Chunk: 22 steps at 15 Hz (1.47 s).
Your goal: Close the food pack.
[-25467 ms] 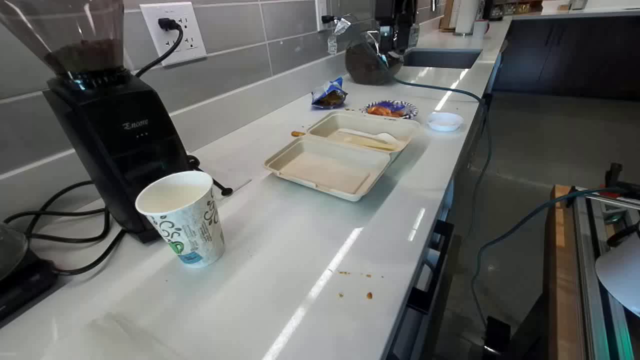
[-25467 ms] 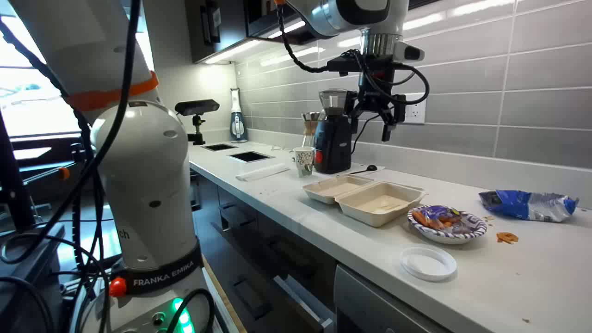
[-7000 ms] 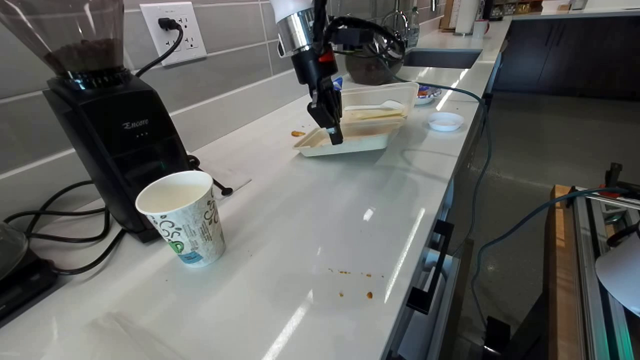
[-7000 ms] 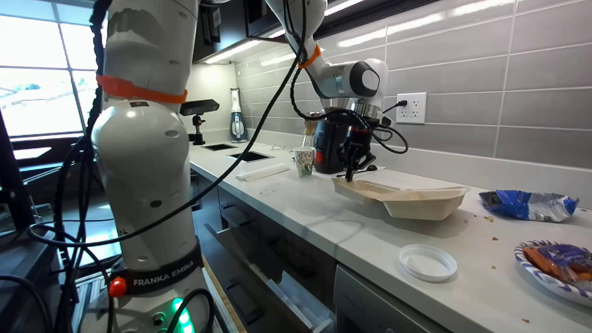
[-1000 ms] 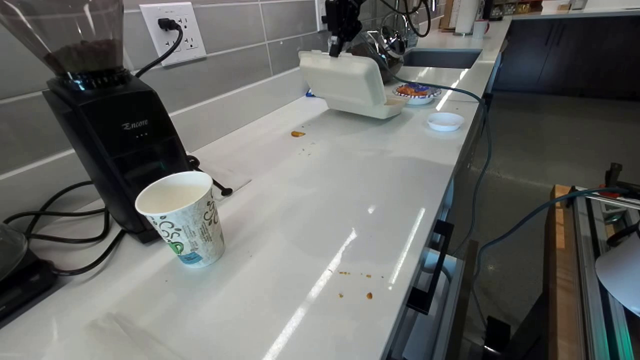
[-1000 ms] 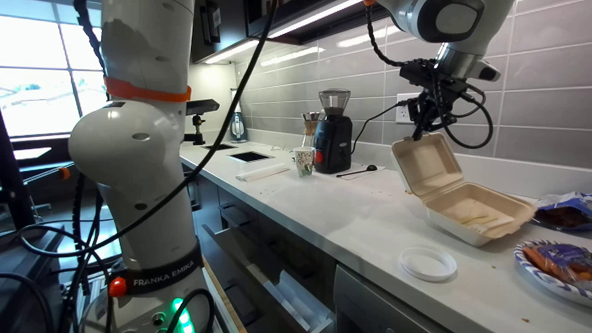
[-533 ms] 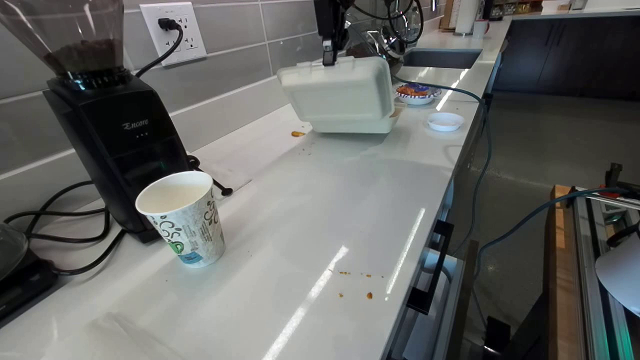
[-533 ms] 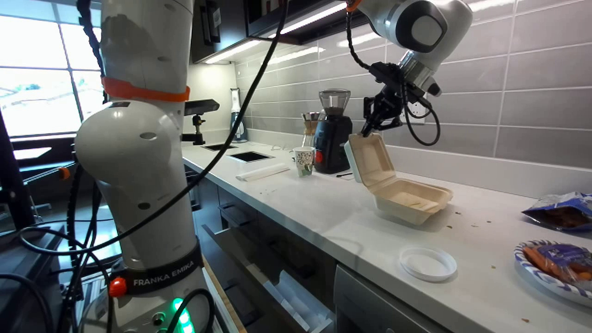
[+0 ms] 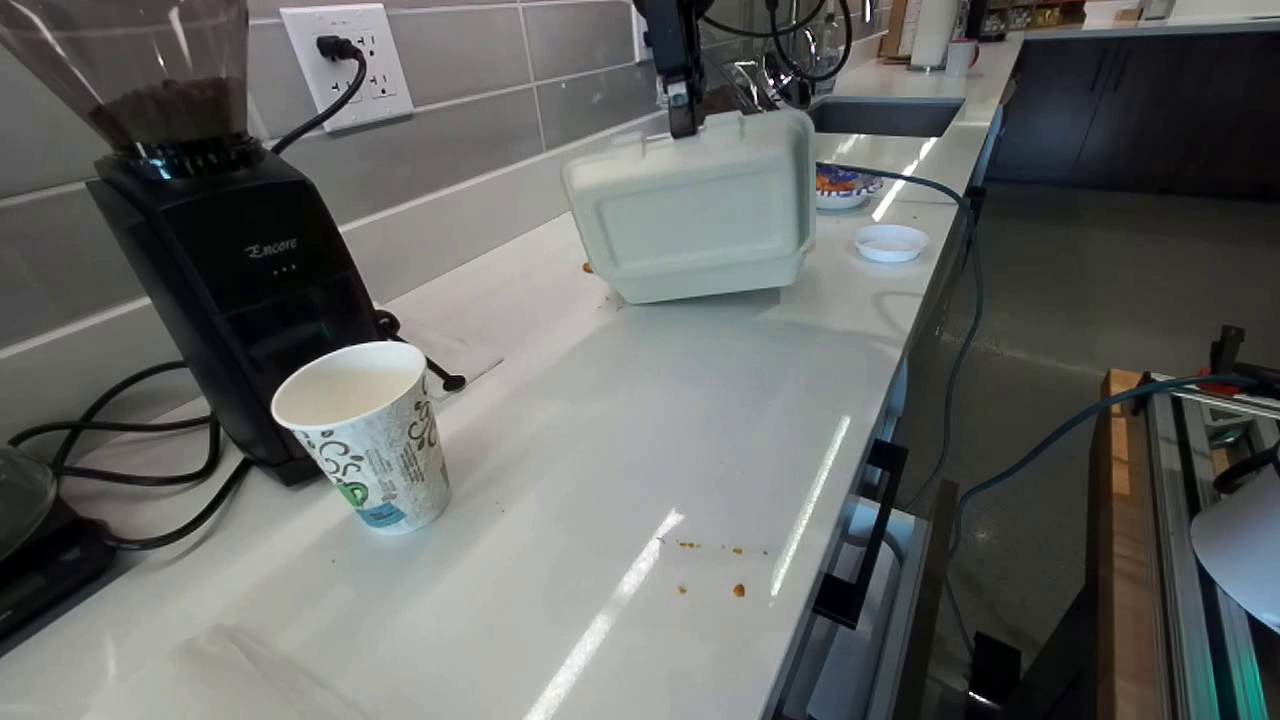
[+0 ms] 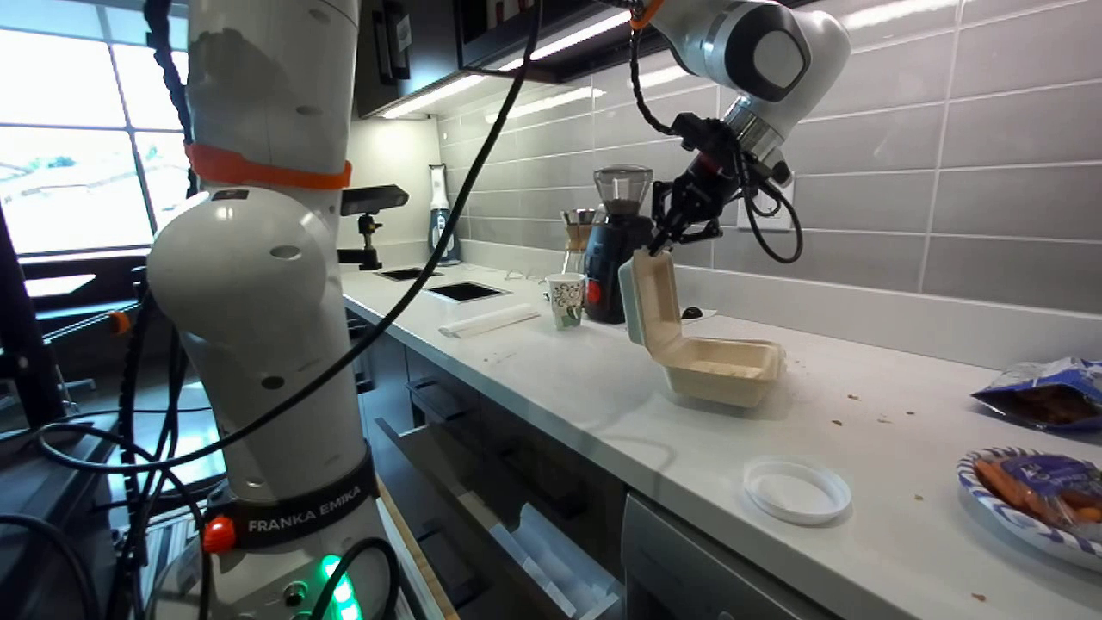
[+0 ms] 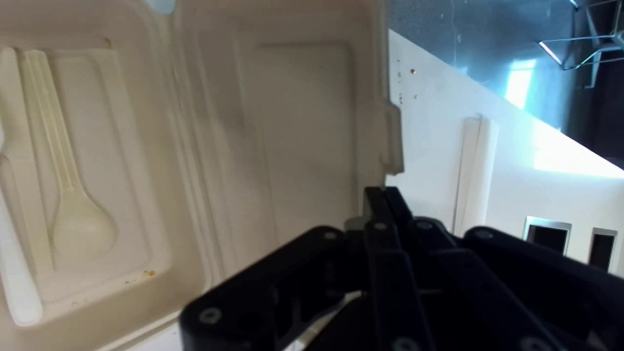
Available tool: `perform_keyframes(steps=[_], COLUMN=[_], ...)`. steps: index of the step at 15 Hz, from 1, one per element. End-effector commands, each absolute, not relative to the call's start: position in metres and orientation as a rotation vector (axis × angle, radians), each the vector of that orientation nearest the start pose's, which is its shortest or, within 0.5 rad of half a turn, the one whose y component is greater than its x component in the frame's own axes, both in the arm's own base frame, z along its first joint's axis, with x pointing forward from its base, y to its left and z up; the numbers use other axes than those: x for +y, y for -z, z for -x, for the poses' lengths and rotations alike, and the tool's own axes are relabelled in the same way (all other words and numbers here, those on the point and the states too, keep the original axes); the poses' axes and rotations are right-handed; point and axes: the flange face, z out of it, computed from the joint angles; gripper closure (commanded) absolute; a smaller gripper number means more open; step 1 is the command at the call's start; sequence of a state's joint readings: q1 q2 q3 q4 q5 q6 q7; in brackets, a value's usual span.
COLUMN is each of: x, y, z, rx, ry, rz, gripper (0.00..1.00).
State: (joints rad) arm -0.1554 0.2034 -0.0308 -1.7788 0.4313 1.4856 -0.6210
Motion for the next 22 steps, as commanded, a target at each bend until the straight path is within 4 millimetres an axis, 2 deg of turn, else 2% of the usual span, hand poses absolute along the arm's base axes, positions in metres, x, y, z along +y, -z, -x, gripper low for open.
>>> perform_keyframes(steps=[1, 6, 8, 9, 10, 11, 13, 14, 15, 16, 17, 20, 22], x=[-0.1, -0.142, -0.142, -0.136, -0.121, -0.104, -0.056, -0.04, -0.033, -0.03, -0.039, -0.052, -0.046], y=[-0.411, -0.398, -0.397, -0.396, -0.389, -0.383, -0.373, -0.373, -0.369, -0.368, -0.364, -0.38, -0.387], z=[-0.559, -0.557, -0.559, -0.561, -0.564, -0.567, -0.572, -0.576, -0.58, -0.581, -0.583, -0.582, -0.582], rx=[-0.387, -0.297, -0.3, -0.318, -0.359, -0.412, -0.531, -0.589, -0.62, -0.623, -0.616, -0.609, -0.658], ry=[-0.41, -0.388, -0.383, -0.377, -0.393, -0.406, -0.441, -0.464, -0.486, -0.495, -0.488, -0.431, -0.388], rz=[2.541, 2.521, 2.497, 2.467, 2.439, 2.401, 2.322, 2.294, 2.286, 2.275, 2.244, 2.239, 2.188], gripper=[0.99, 0.99, 0.99, 0.99, 0.99, 0.99, 0.99, 0.99, 0.99, 0.99, 0.99, 0.99, 0.99])
